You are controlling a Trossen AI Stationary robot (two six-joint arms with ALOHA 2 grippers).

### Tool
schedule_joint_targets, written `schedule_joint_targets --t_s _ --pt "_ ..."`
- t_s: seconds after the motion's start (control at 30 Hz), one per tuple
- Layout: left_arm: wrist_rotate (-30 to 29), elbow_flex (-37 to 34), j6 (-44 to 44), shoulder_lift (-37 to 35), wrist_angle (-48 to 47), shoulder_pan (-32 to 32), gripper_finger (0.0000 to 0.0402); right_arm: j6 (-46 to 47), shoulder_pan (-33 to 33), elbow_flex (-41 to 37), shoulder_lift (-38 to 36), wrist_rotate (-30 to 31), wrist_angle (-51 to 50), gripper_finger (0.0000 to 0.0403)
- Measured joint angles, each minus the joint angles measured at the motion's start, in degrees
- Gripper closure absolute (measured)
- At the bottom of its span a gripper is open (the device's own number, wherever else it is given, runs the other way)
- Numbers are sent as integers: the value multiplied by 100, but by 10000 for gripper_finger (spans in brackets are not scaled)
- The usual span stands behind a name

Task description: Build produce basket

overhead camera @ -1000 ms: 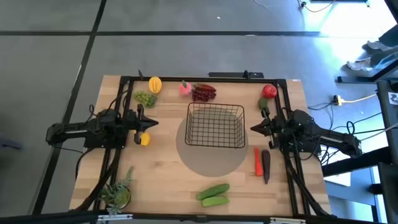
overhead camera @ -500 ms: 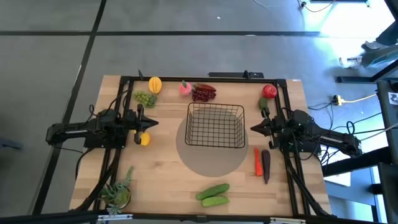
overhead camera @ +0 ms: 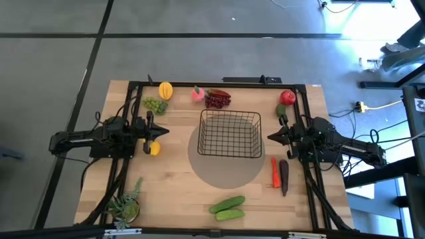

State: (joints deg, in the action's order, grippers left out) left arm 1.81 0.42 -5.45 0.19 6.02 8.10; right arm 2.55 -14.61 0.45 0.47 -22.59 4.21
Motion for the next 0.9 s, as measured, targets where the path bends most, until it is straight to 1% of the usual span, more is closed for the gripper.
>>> schedule_joint_targets --t_s 0.3,0.37,0.47,0.57,0.63,0.73,0.83,0.9 --pt "1 -1 0 1 0 0 401 8 1 0 1 0 11 402" --pt "1 -1 0 0 0 0 401 178 0 0 0 -5 37 402" --pt "1 -1 0 2 0 2 401 465 0 2 6 33 334 402" --pt "0 1 0 1 0 0 401 476 0 73 6 -3 597 402" --pt "0 0 0 1 0 2 401 461 0 304 35 29 515 402" --pt "-1 -1 0 2 0 2 401 482 0 817 172 186 -97 403" --pt "1 0 0 0 0 0 401 763 0 1542 500 194 -842 403" --pt "0 -1 0 1 0 1 401 765 1 2092 833 267 -1337 403"
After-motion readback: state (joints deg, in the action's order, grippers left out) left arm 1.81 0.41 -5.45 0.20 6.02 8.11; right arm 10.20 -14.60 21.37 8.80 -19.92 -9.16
